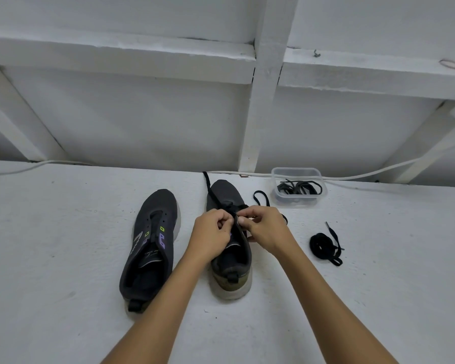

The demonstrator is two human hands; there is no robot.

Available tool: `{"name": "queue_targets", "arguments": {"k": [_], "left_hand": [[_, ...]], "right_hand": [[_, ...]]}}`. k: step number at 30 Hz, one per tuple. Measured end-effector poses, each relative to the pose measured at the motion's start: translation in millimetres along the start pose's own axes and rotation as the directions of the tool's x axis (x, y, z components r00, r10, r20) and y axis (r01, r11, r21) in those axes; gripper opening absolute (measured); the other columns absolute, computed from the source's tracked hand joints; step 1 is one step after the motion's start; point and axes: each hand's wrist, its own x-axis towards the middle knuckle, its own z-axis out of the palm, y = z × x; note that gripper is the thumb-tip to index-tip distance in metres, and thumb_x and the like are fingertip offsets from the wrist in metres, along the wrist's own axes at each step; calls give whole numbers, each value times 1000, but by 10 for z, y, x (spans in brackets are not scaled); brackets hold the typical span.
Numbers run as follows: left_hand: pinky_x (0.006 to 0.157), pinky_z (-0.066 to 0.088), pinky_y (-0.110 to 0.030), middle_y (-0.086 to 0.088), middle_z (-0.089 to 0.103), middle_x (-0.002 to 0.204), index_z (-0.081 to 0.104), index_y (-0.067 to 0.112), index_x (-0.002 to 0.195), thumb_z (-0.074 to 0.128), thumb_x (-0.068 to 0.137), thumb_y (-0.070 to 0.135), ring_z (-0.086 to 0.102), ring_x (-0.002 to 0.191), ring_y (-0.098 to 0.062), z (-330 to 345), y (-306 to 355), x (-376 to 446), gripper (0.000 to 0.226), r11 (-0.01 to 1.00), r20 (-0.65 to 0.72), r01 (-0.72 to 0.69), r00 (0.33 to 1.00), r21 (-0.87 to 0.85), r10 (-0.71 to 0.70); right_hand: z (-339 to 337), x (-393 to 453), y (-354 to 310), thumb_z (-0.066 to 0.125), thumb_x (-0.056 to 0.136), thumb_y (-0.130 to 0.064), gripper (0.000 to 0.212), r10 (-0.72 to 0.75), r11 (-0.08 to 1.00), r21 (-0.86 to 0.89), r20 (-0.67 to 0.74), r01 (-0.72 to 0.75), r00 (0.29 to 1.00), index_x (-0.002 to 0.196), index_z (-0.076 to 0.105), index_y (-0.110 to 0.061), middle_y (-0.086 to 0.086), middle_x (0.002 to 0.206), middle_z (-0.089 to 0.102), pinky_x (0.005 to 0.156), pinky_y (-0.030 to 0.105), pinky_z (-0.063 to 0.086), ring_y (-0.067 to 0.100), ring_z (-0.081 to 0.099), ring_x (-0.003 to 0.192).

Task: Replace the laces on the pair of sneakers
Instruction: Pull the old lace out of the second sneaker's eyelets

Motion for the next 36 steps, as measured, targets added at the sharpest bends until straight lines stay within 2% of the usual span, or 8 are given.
{"name": "queue_targets", "arguments": {"k": [4,8,18,23,26,30,33,36], "left_hand": [[68,36,-9,10,57,85,69,15,90,60,94,11,53,85,-11,31,-8,-25,10,994,-39,-62,997,86,66],[75,39,-22,6,58,87,70,12,92,59,94,10,55,88,-16,44,-13,-15,11,991,-64,-76,994,106,83],[71,29,-19,6,54,83,63,9,84,56,94,5,45,85,-16,39,8,11,12,964,-37,-178,981,199,189],[70,28,-19,6,53,84,63,8,85,55,94,4,43,85,-15,46,19,13,13,959,-23,-186,981,213,195],[71,29,-18,5,55,85,63,10,87,55,96,7,46,87,-15,48,9,21,13,975,-25,-141,989,174,147],[77,33,-20,6,54,92,63,14,93,54,99,14,47,95,-15,71,-1,32,11,984,-14,-105,994,147,108],[81,39,-22,7,58,91,67,16,93,59,97,17,53,94,-14,67,-18,22,9,991,-54,-76,995,111,83],[82,46,-24,6,63,90,70,17,91,64,94,16,59,88,-13,49,-34,-11,8,998,-87,-52,995,17,54]], "right_hand": [[-7,87,-88,76,89,-20,9,-61,950,-305,5,59,998,89,79,-29,-17,74,70,60,10,48,2,67,71],[-59,167,-214,77,87,-16,7,-86,894,-433,83,114,993,88,80,-22,-13,73,68,74,24,53,11,70,79],[-118,200,-225,76,89,-16,17,-40,892,-440,147,101,988,79,73,-29,-3,75,72,57,20,47,4,61,61],[-78,168,-182,77,88,-15,15,-70,896,-430,112,112,991,79,74,-27,-1,80,73,70,28,55,16,70,80],[-66,138,-152,75,90,-20,16,-74,891,-443,79,102,994,79,72,-31,-9,79,72,63,19,46,10,67,80],[-104,50,-83,67,95,-19,10,-13,980,-196,99,32,995,93,75,-23,-4,85,75,74,33,62,15,73,84],[-102,-70,-43,72,89,-35,5,-8,999,37,-2,9,1000,93,71,-32,-4,95,73,76,42,64,23,74,87],[-103,-166,11,74,77,-54,26,22,992,125,-21,-19,1000,81,73,-29,-4,85,74,76,46,64,24,74,86]]}}
